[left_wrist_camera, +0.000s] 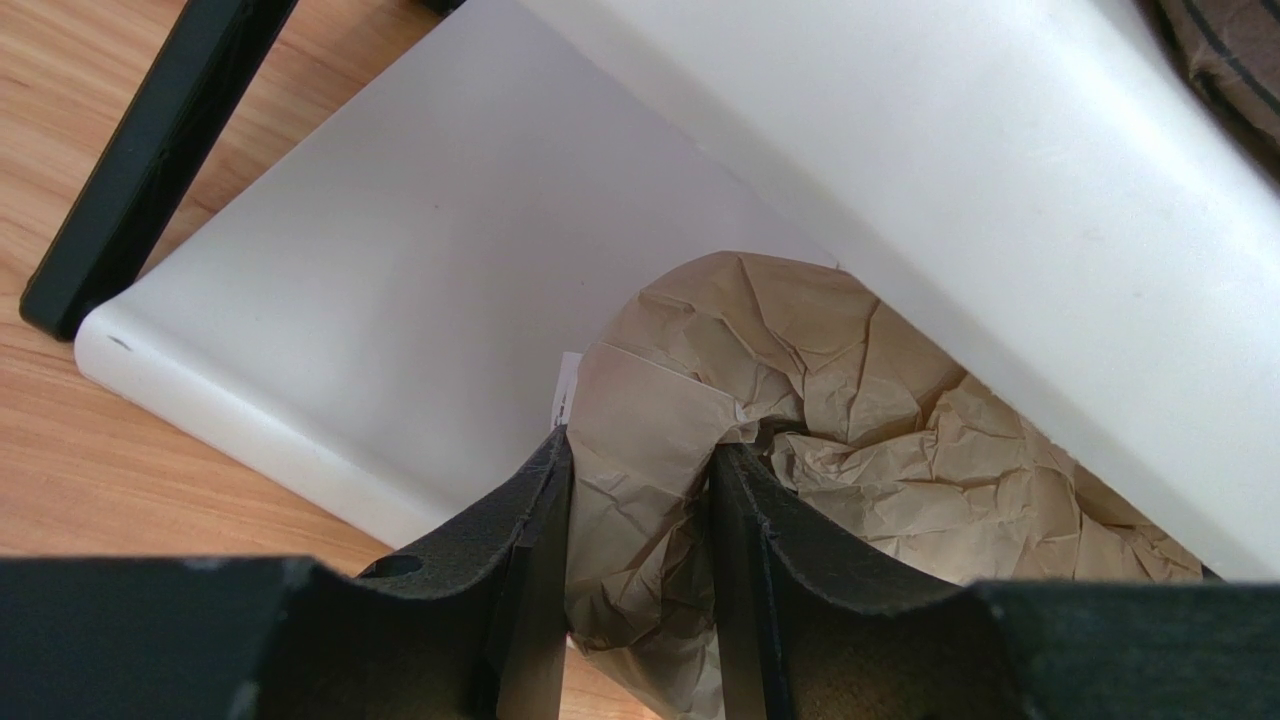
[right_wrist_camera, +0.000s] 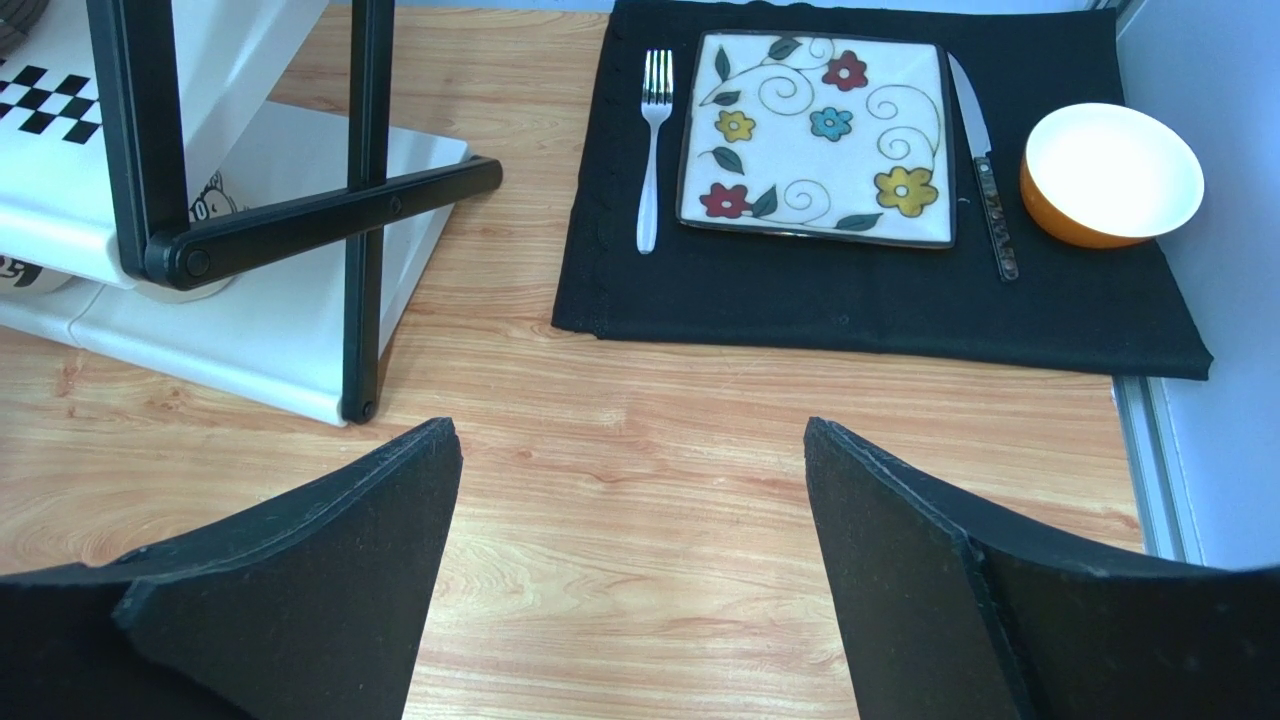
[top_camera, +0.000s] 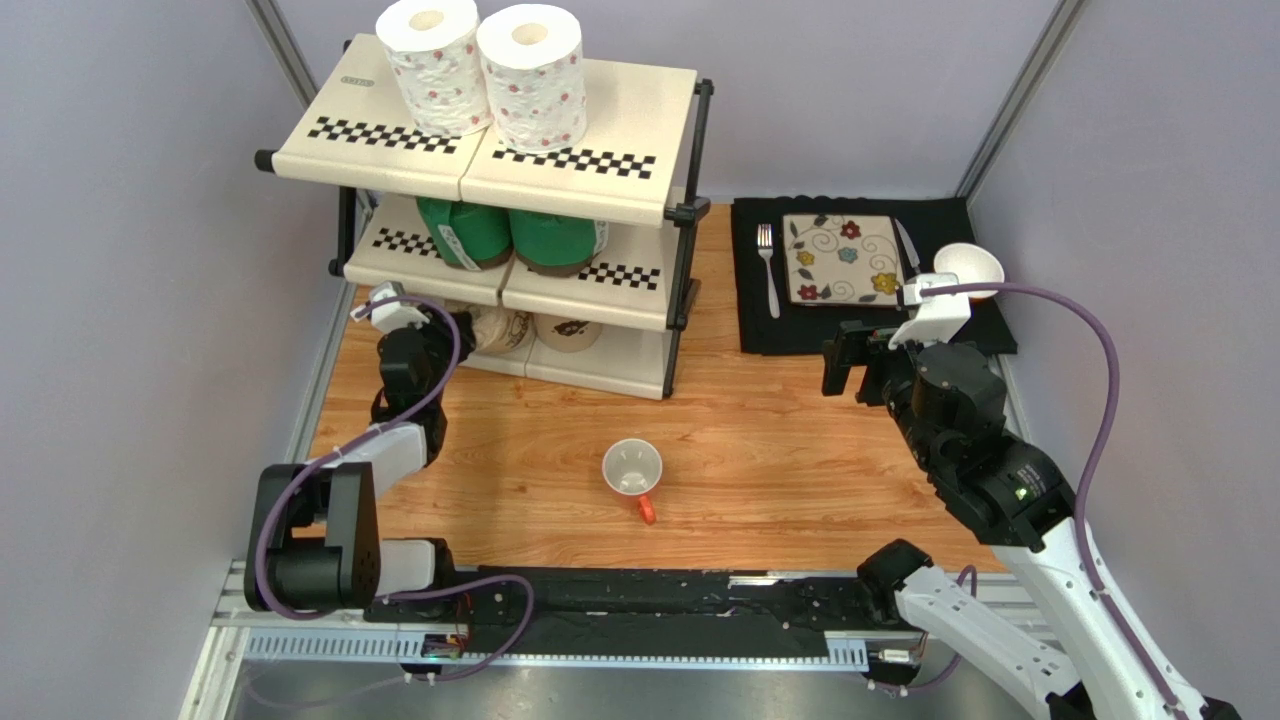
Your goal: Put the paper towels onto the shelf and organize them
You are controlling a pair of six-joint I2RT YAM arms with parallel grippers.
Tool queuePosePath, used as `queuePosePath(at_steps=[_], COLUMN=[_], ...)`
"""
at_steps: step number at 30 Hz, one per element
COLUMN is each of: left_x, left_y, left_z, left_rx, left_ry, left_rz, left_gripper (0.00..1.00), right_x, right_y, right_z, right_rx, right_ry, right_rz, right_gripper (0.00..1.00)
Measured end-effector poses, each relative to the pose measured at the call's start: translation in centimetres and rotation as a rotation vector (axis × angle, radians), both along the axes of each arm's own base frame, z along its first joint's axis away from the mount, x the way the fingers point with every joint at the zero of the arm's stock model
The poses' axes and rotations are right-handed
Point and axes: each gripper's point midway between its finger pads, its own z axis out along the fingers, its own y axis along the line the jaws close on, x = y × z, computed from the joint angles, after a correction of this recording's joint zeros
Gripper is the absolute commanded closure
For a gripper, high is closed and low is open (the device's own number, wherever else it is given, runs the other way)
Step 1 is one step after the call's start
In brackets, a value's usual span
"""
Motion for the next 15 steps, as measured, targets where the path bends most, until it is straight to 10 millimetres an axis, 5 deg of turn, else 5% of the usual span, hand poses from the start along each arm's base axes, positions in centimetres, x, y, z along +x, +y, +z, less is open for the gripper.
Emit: queuePosePath(at_steps=[8, 15], left_x=[0.42, 0.76], left_y=[0.12, 0.09], left_z=[-0.09, -0.09], left_rx=[-0.003, -0.008], left_ry=[-0.013, -0.026], left_rz=[0.008, 0.007], left_gripper=[0.63, 0.32], right_x=[-0.02, -0.05], right_y=[-0.10, -0.19], right_z=[0.18, 0.39], right_rx=[-0.003, -0.006], right_ry=[-0.003, -0.006], right_rz=[-0.003, -0.004], right_gripper=[0.11, 0.11])
